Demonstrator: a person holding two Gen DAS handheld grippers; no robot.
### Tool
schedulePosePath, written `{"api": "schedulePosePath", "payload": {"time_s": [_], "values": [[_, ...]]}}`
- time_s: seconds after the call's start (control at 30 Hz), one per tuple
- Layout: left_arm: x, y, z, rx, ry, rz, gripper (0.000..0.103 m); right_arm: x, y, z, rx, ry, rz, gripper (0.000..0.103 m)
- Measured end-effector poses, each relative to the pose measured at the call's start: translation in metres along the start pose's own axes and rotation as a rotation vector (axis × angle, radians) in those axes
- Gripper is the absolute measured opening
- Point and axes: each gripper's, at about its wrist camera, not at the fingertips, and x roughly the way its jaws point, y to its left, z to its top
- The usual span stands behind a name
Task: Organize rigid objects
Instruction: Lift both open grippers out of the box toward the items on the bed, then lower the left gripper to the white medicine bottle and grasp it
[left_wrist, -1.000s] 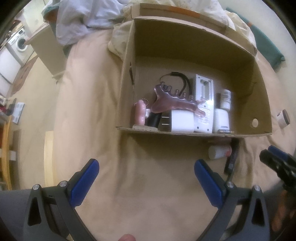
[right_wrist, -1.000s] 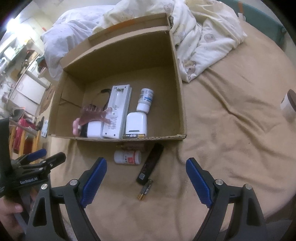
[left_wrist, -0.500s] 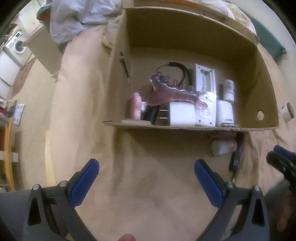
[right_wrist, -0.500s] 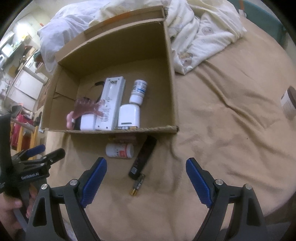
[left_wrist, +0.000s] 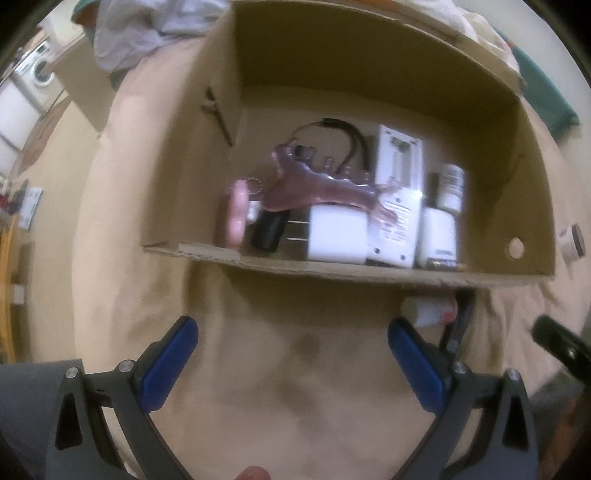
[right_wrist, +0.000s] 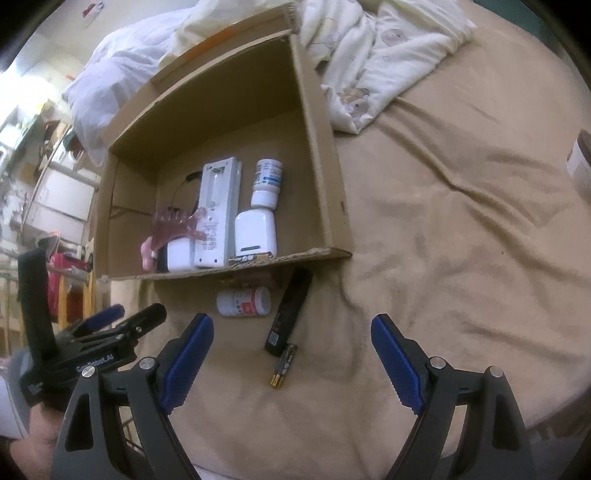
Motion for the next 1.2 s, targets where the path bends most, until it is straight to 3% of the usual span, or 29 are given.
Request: {"api": "schedulePosePath", "payload": {"time_s": [0.27, 0.53, 0.63, 0.73, 0.8, 0.87, 0.97, 1.2], "values": [[0.014, -0.006, 0.005, -0.010, 0.014, 0.023, 0.102, 0.000, -0.010, 0.005, 0.059, 0.006, 0.027, 0.092], [0.034, -0.071, -0.001, 0.062, 0.051, -0.030, 0.102, -0.004, -0.022, 0.010, 0.121, -0.012, 0.049, 0.092], [0.045, -0.086, -0.001, 0.054, 0.072, -0.045, 0.090, -0.005, -0.028, 0.012, 0.150, -0.017, 0.062, 0.092], [0.050, -0.096, 0.001, 0.051, 0.072, -0.063, 0.089, -0.006, -0.032, 0.013, 0.173, -0.021, 0.079, 0.092], [0.050, -0.104, 0.000, 0.067, 0.062, -0.059, 0.080, -0.006, -0.035, 0.014, 0.182, -0.022, 0.083, 0.092], [0.049, -0.109, -0.001, 0.081, 0.058, -0.061, 0.063, -0.006, -0.037, 0.014, 0.191, -0.023, 0.089, 0.092], [0.051, -0.116, -0.002, 0.101, 0.071, -0.064, 0.051, -0.005, -0.037, 0.015, 0.195, -0.022, 0.087, 0.092], [0.050, -0.112, -0.007, 0.128, 0.079, -0.043, 0.049, -0.004, -0.034, 0.015, 0.180, -0.024, 0.082, 0.092]]}}
